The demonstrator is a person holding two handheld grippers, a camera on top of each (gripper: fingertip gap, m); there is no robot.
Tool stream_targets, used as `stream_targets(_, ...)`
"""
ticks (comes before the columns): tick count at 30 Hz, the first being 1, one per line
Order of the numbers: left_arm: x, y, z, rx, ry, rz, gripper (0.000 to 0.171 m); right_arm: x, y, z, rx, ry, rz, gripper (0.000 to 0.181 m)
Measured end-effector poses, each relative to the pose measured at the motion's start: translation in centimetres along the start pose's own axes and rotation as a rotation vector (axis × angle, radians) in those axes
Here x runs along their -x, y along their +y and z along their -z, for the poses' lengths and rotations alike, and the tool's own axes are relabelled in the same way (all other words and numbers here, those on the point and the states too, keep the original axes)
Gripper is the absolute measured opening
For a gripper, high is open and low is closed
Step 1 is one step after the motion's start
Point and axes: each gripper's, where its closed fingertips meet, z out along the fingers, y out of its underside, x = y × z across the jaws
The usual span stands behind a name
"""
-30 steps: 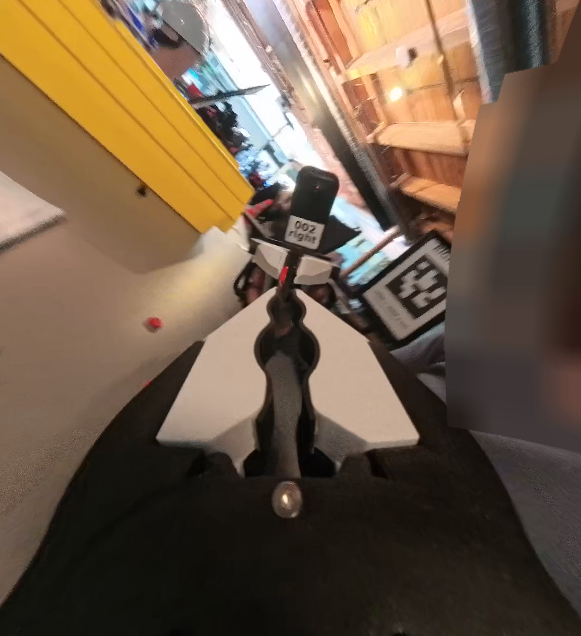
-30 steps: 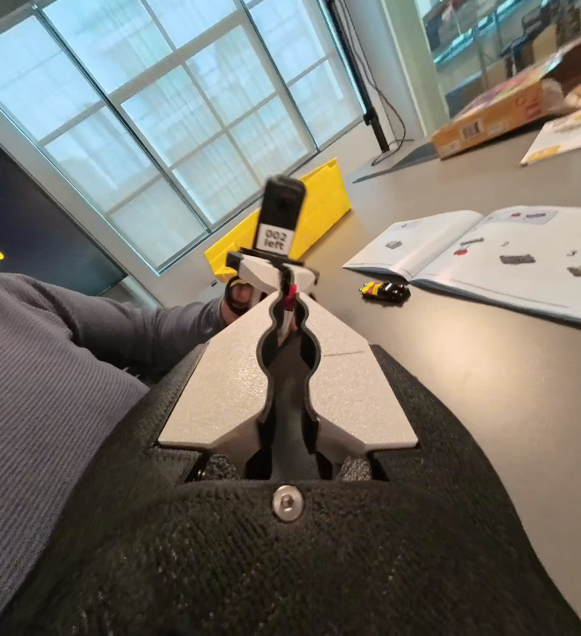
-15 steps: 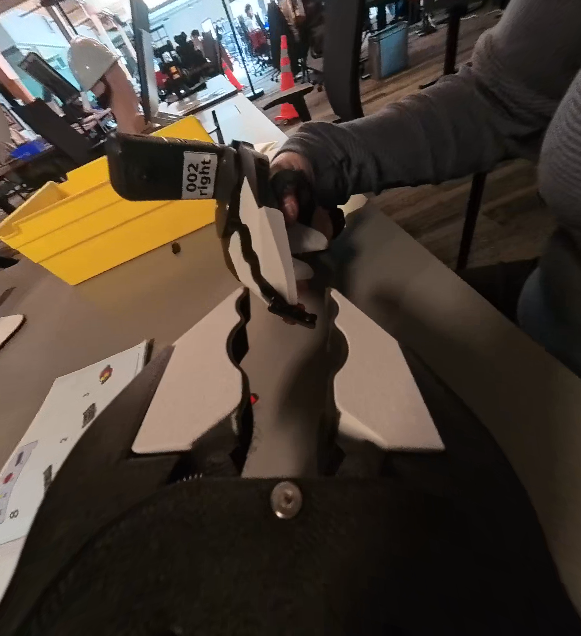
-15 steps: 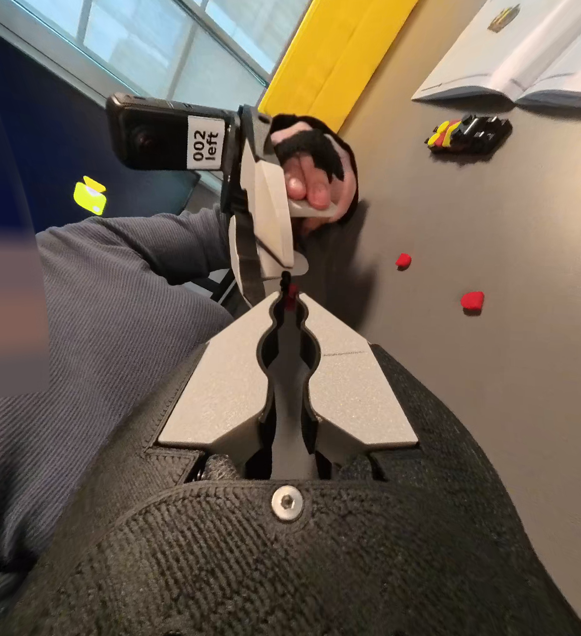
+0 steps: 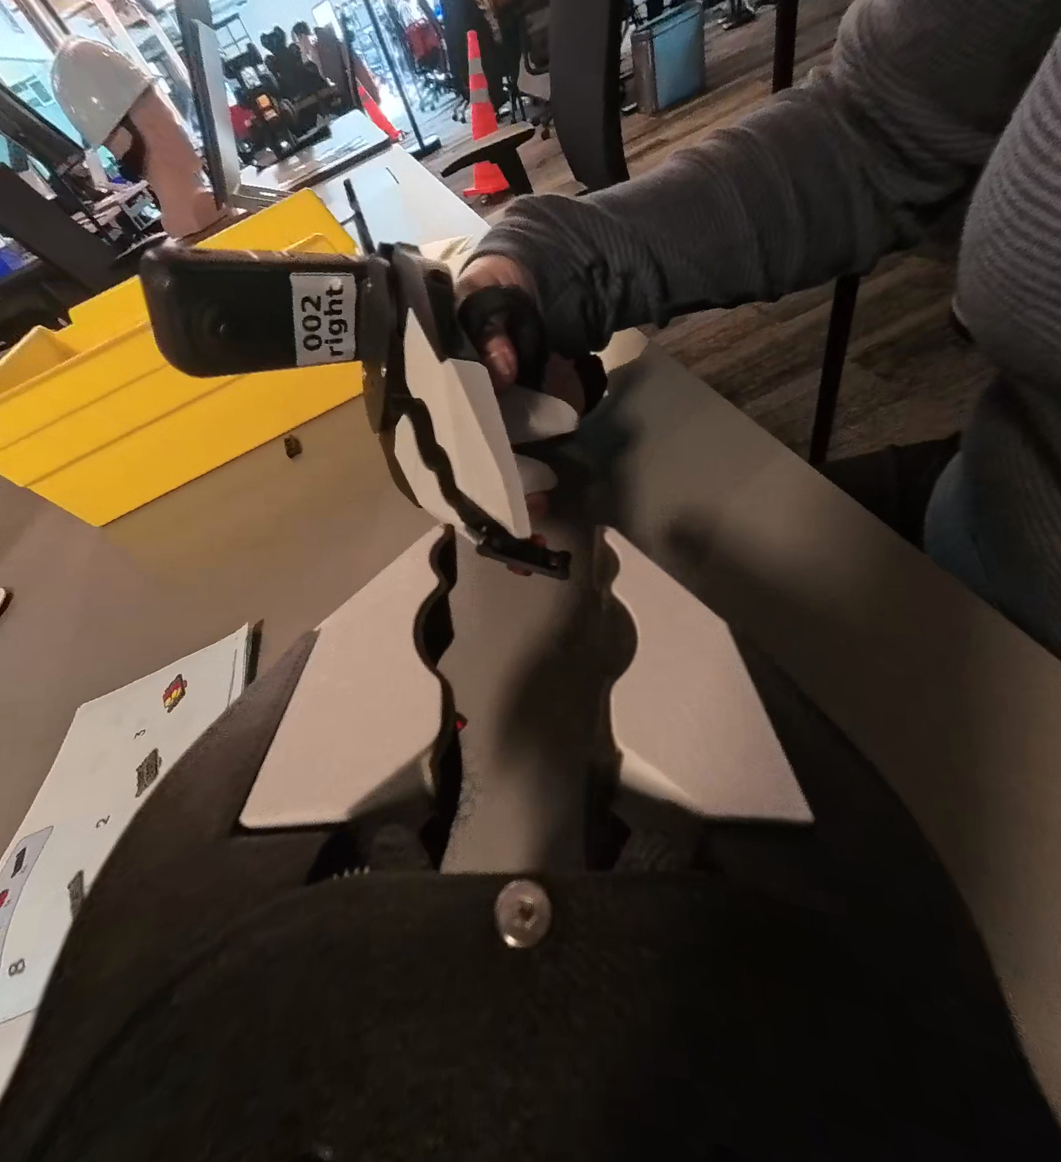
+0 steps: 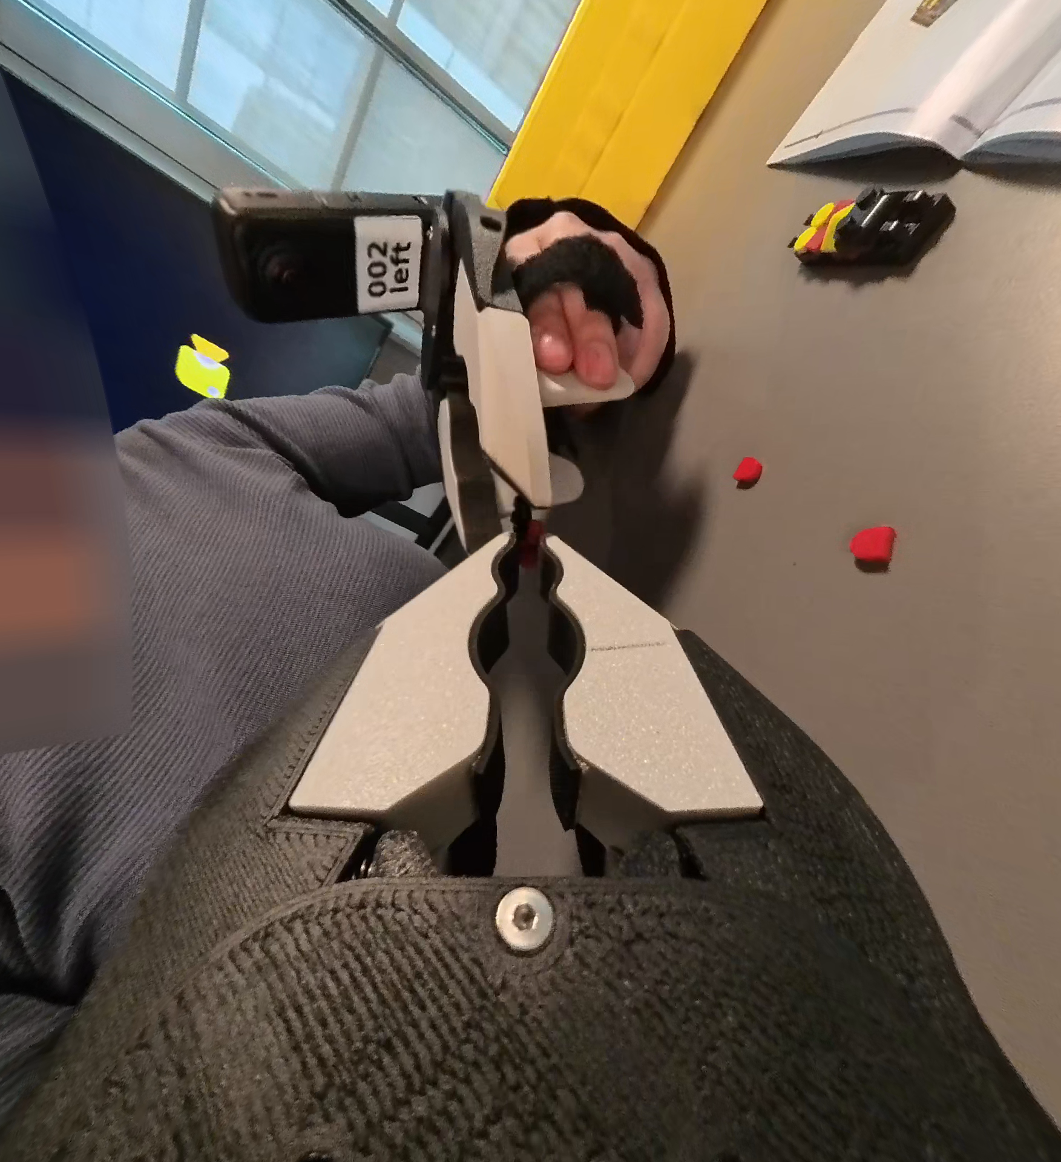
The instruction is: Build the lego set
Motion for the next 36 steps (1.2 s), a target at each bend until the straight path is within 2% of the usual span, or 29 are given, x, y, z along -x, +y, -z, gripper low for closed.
stream_targets(2,-0.2,0.2,-0.1,0.012,0.006,-0.026,0.044,0.2,0.1,0.0,0.009,-0.021,-0.011,0.002)
stream_targets(5,-0.3,0.4,-0.2,0.027,-0.007,-0.065,0.03,0.3,0.3,-0.1,0.03,-0.039,-0.028,0.002)
stream_targets(7,-0.3,0.5,-0.2,0.031,0.001,-0.069,0.03,0.2,0.3,-0.2,0.032,-0.039,-0.036,0.002)
stream_targets(11,1.0,0.4,-0.1,0.022,-0.074,-0.031,0.03,0.2,-1.1,0.6,-0.069,-0.015,0.022,0.008)
stream_targets(13,2.6,0.3,0.3,0.009,-0.176,0.003,0.03,-0.1,-2.8,2.8,-0.167,0.104,0.131,0.022)
stream_targets(14,3.4,0.2,0.6,-0.001,-0.233,0.019,0.03,-0.5,-3.7,4.6,-0.205,0.23,0.208,0.03)
stream_targets(16,4.5,0.0,1.0,-0.026,-0.31,0.034,0.03,-2.2,-5.4,9.6,-0.209,0.616,0.407,0.035)
stream_targets(17,4.9,-0.1,1.1,-0.036,-0.33,0.037,0.03,-3.2,-5.9,12.6,-0.152,0.837,0.509,0.035)
stream_targets(19,5.2,-0.2,1.2,-0.049,-0.344,0.045,0.03,-4.6,-6.2,17.3,0.096,1.179,0.669,0.033)
stream_targets(22,5.1,-0.4,1.3,-0.063,-0.33,0.05,0.03,-6.6,-5.2,21.3,0.703,1.389,0.83,0.032)
stream_targets(25,4.9,-0.7,1.6,-0.091,-0.322,0.051,0.03,-8.3,-5.2,23.7,1.244,1.353,0.899,0.031)
stream_targets(27,4.9,-0.8,1.9,-0.101,-0.323,0.063,0.03,-9.5,-4.8,24.1,1.454,1.231,0.858,0.031)
stream_targets(29,4.9,-0.8,2.2,-0.112,-0.322,0.075,0.03,-10.6,-4.3,24.5,1.588,1.128,0.782,0.03)
stream_targets(32,4.9,-0.8,2.5,-0.122,-0.323,0.091,0.029,-11.9,-4.0,25.6,1.74,1.05,0.702,0.024)
stream_targets(36,5.0,-0.8,2.5,-0.122,-0.319,0.103,0.029,-12.9,-3.8,25.8,1.774,1.021,0.653,0.021)
